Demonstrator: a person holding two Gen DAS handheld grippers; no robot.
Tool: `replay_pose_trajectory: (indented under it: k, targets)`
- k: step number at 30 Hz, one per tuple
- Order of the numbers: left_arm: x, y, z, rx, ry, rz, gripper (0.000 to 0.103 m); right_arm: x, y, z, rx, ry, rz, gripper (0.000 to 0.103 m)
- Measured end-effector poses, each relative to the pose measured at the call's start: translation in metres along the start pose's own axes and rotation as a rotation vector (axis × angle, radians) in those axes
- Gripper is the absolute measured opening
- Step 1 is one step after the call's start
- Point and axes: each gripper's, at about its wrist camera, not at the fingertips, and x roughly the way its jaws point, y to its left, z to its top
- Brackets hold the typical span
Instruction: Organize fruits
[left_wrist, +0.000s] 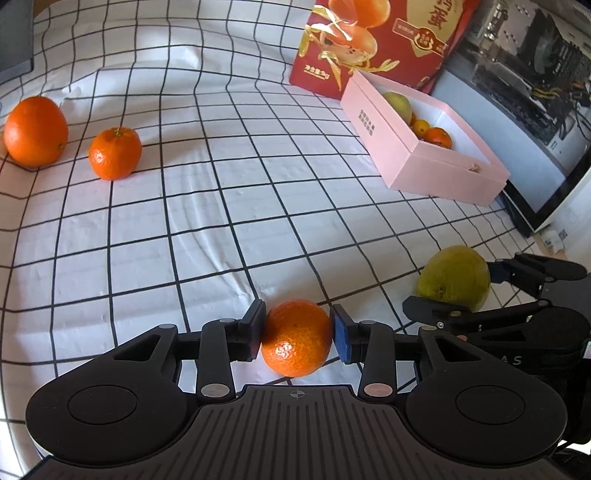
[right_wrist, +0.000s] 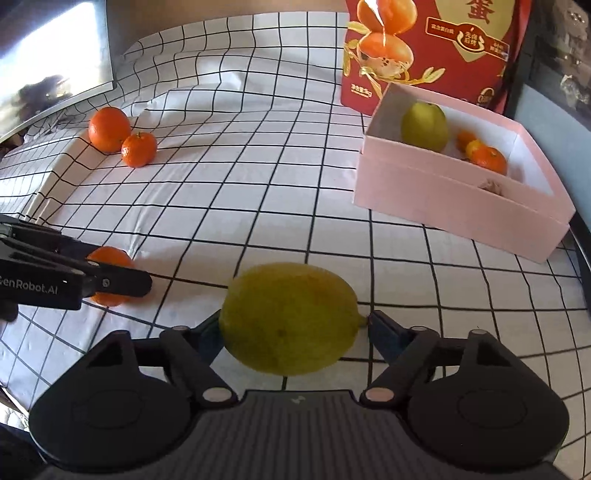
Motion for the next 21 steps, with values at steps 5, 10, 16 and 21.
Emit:
replay_pose_trajectory:
  k: [5,10,16,21]
  targets:
    - [-0.002,0.006,-0.001,-0.018,-0.003,-0.031,0.042,0.003,0.002,0.0,-0.031,0.002,-0.001,0.078]
    - [-0.001,-0.002,-0.002,0.053,0.004,0.0,0.042,0.002,0.001,-0.002,-0.05,0.003,0.013,0.078]
    - [0.001,-0.026,-0.014,0.203,-0.026,0.1,0.043,-0.003,-0.002,-0.008,-0.072,-0.014,0.026,0.076]
    - [0.004,-0.025,-0.01,0.145,-0.045,0.109,0.042,-0.003,-0.011,-0.007,-0.059,-0.021,0.022,0.076]
